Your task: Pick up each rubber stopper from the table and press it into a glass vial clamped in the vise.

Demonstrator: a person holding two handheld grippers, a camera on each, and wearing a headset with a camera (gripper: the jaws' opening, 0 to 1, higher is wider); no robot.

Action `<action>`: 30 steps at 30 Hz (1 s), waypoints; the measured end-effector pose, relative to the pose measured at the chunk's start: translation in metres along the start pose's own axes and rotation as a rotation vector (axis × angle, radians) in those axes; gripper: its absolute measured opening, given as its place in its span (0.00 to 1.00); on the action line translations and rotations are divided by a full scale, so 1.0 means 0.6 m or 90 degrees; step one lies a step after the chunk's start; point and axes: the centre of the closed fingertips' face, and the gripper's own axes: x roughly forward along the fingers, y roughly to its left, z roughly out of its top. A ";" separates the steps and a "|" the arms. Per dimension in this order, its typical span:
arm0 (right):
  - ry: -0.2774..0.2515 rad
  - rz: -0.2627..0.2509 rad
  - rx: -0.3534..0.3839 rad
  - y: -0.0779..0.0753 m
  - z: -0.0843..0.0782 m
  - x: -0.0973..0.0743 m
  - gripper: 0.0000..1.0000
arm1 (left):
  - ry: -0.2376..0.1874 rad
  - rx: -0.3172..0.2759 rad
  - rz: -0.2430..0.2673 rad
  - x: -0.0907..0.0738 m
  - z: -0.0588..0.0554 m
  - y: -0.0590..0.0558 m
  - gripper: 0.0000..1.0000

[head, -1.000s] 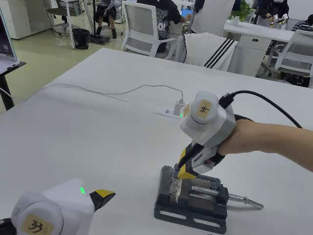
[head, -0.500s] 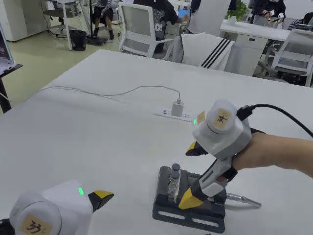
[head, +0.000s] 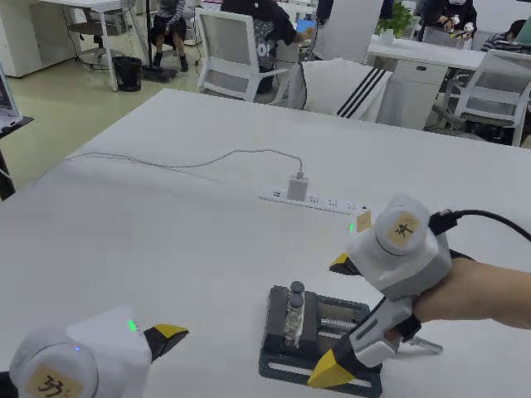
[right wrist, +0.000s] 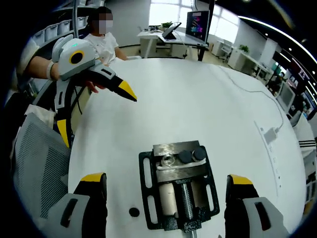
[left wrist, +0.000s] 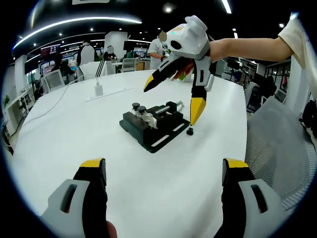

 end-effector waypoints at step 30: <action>-0.107 -0.080 0.176 0.059 -0.152 -0.093 0.99 | 0.069 0.074 -0.055 0.022 -0.003 -0.012 0.94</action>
